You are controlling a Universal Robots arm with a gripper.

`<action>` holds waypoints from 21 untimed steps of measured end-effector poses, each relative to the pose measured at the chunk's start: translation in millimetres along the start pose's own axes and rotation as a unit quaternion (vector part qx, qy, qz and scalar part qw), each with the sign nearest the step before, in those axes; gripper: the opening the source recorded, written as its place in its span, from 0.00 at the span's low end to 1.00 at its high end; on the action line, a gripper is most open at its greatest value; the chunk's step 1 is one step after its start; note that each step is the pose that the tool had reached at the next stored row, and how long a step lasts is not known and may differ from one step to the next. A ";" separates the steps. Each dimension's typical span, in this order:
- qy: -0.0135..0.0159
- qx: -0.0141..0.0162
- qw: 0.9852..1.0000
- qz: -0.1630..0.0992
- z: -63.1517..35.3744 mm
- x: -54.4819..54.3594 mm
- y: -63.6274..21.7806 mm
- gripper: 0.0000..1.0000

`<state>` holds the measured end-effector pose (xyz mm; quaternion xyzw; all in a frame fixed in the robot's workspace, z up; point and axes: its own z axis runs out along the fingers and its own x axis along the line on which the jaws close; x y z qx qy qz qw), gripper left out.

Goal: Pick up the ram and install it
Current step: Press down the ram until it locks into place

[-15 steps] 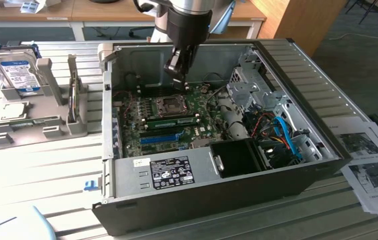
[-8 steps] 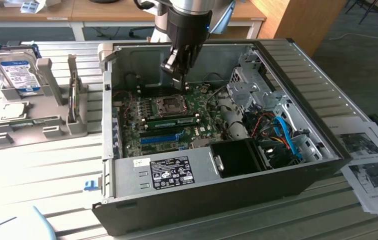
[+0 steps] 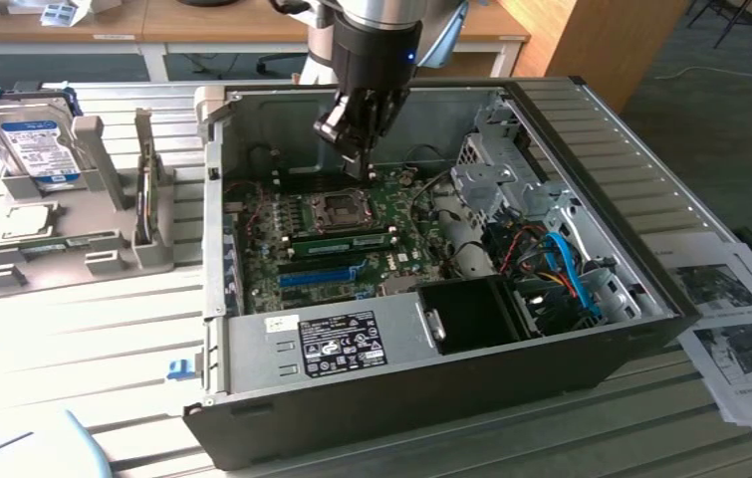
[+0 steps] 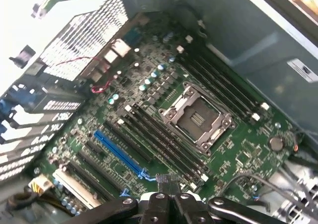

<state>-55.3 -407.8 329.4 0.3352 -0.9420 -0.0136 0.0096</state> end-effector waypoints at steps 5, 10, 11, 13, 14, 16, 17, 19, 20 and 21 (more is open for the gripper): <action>-0.001 0.000 0.999 0.043 0.1 0.0 0.0 0.09; -0.003 -0.001 0.997 0.082 0.1 0.0 0.0 0.09; -0.003 -0.001 0.996 0.089 0.1 0.0 0.0 0.09; -0.003 -0.001 0.994 0.105 0.1 0.0 0.0 0.09; -0.004 -0.001 0.994 0.114 0.1 0.0 0.0 0.09; -0.004 -0.001 0.991 0.132 0.2 0.0 0.0 0.09; -0.004 -0.001 0.990 0.141 0.2 0.0 0.0 0.09; -0.005 -0.001 0.987 0.159 0.3 0.0 0.0 0.09; -0.005 -0.001 0.986 0.167 0.4 0.0 0.0 0.09; -0.006 -0.002 0.984 0.177 0.5 0.0 0.0 0.09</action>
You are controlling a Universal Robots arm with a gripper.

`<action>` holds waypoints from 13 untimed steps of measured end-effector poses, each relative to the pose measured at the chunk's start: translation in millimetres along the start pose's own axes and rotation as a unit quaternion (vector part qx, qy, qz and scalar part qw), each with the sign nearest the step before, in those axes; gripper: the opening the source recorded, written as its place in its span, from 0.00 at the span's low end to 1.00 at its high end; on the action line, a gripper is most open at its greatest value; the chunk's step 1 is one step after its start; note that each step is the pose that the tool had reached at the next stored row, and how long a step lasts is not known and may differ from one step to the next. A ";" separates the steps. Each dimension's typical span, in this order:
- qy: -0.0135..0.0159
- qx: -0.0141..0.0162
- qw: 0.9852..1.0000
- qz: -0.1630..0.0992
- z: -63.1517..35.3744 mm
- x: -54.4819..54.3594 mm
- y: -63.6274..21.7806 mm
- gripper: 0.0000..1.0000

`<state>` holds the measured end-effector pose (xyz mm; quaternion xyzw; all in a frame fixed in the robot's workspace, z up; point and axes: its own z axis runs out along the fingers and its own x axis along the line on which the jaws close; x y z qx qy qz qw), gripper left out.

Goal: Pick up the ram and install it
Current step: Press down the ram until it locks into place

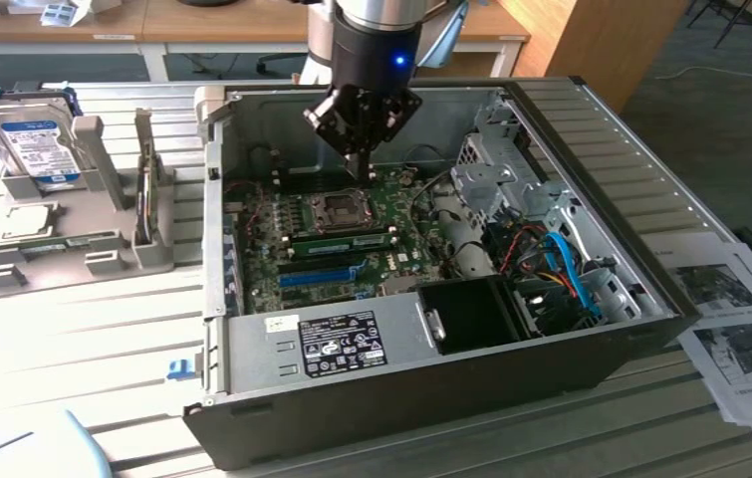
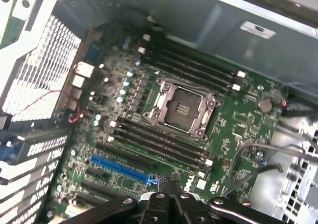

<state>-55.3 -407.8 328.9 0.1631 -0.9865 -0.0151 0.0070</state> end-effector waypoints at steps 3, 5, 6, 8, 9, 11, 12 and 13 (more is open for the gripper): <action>-0.001 0.000 1.000 0.025 0.1 0.0 0.0 0.09; -0.001 0.000 0.999 0.042 0.2 0.0 0.0 0.09; -0.002 0.000 0.999 0.051 0.2 0.0 0.0 0.09; -0.002 -0.001 0.998 0.068 0.3 0.0 0.0 0.09; -0.002 -0.001 0.997 0.077 0.4 0.0 0.0 0.09; -0.003 -0.001 0.996 0.094 0.5 0.0 0.0 0.09; -0.003 -0.001 0.995 0.104 0.5 0.0 0.0 0.09; -0.004 -0.001 0.994 0.113 0.6 0.0 0.0 0.09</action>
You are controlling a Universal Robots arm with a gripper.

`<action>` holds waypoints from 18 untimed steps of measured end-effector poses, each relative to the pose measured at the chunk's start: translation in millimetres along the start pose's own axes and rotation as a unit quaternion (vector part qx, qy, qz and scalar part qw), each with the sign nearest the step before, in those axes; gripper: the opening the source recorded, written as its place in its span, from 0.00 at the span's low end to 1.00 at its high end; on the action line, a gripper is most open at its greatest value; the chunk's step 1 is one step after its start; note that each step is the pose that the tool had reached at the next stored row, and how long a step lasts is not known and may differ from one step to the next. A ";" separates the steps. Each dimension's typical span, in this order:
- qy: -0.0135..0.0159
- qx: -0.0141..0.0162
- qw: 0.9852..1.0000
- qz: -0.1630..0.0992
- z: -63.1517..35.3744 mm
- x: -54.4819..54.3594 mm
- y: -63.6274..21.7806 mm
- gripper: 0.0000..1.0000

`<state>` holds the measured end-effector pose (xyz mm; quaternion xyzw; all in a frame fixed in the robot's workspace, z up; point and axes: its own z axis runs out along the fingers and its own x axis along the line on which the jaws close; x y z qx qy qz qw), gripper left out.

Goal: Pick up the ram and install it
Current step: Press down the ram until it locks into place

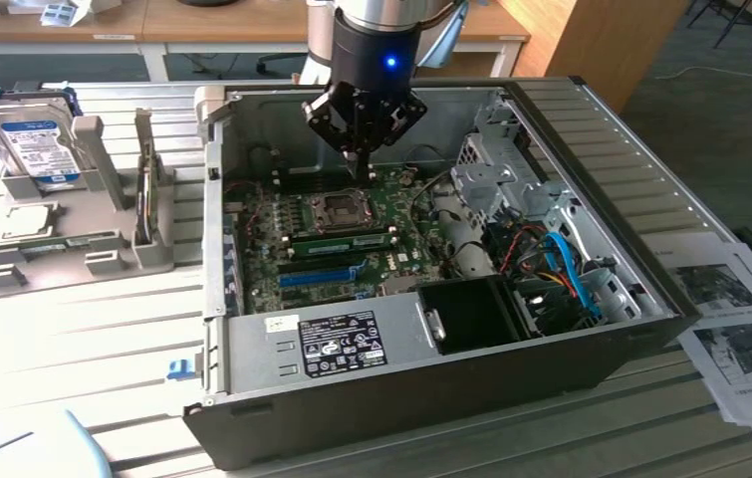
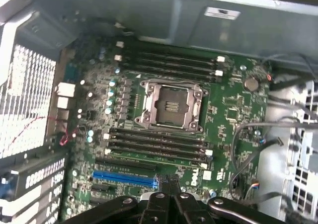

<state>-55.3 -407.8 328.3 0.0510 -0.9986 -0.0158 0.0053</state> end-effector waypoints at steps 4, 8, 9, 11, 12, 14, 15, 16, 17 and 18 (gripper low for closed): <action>-0.001 0.000 0.999 0.033 0.2 0.0 0.0 0.09; -0.001 0.000 0.999 0.041 0.2 0.0 0.0 0.09; -0.001 0.000 0.999 0.041 0.2 0.1 0.0 0.09; -0.001 0.000 0.999 0.041 0.2 0.0 0.0 0.09; -0.001 0.000 0.999 0.041 0.2 0.1 0.0 0.09; -0.001 0.000 0.999 0.044 0.2 0.0 0.0 0.09; -0.001 0.000 0.999 0.046 0.2 0.0 0.0 0.09; -0.002 0.000 0.999 0.048 0.2 0.0 0.0 0.09; -0.002 0.000 0.999 0.050 0.2 0.0 0.0 0.09; -0.002 0.000 0.999 0.051 0.2 0.0 0.0 0.09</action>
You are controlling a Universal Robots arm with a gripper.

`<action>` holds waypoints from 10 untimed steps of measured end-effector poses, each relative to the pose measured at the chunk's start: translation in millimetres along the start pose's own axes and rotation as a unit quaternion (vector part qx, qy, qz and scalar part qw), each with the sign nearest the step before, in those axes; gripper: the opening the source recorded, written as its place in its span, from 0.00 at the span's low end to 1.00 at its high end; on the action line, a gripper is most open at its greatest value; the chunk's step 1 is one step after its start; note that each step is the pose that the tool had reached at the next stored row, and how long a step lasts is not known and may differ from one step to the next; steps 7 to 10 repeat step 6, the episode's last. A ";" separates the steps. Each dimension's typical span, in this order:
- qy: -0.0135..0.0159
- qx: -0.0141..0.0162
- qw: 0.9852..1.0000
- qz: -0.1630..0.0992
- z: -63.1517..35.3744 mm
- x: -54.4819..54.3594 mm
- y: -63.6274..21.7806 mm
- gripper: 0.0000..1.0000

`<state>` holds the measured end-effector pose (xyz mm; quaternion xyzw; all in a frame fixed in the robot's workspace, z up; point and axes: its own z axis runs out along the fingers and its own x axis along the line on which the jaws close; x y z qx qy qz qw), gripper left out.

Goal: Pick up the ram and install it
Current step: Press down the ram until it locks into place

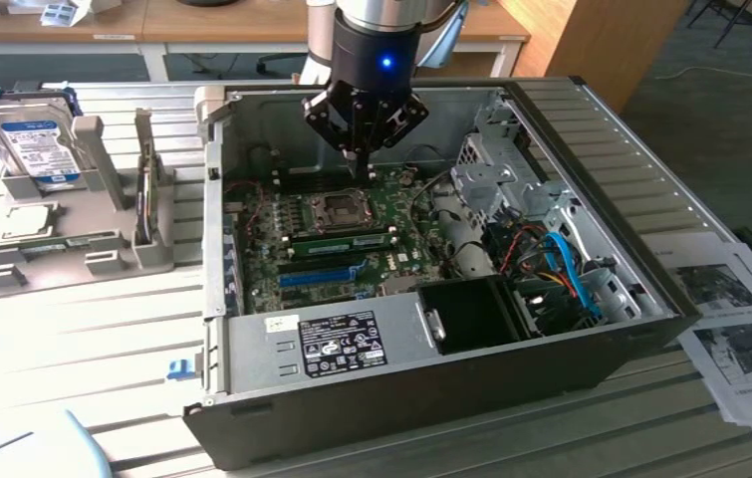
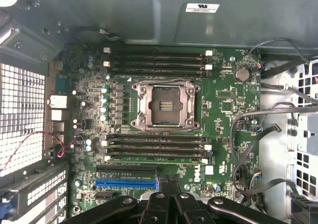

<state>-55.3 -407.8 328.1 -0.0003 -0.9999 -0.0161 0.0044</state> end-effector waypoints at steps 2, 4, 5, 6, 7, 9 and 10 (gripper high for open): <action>0.000 0.000 1.000 0.000 0.0 0.0 0.0 0.09; 0.000 0.000 1.000 0.000 0.0 0.0 0.0 0.09; 0.000 0.000 1.000 0.000 0.0 0.0 0.0 0.09; 0.000 0.000 1.000 0.000 0.0 0.0 0.0 0.09; 0.000 0.000 1.000 0.000 0.0 0.0 0.0 0.09; 0.000 0.000 1.000 0.000 0.0 0.0 0.0 0.09; 0.000 0.000 1.000 0.000 0.0 0.0 0.0 0.09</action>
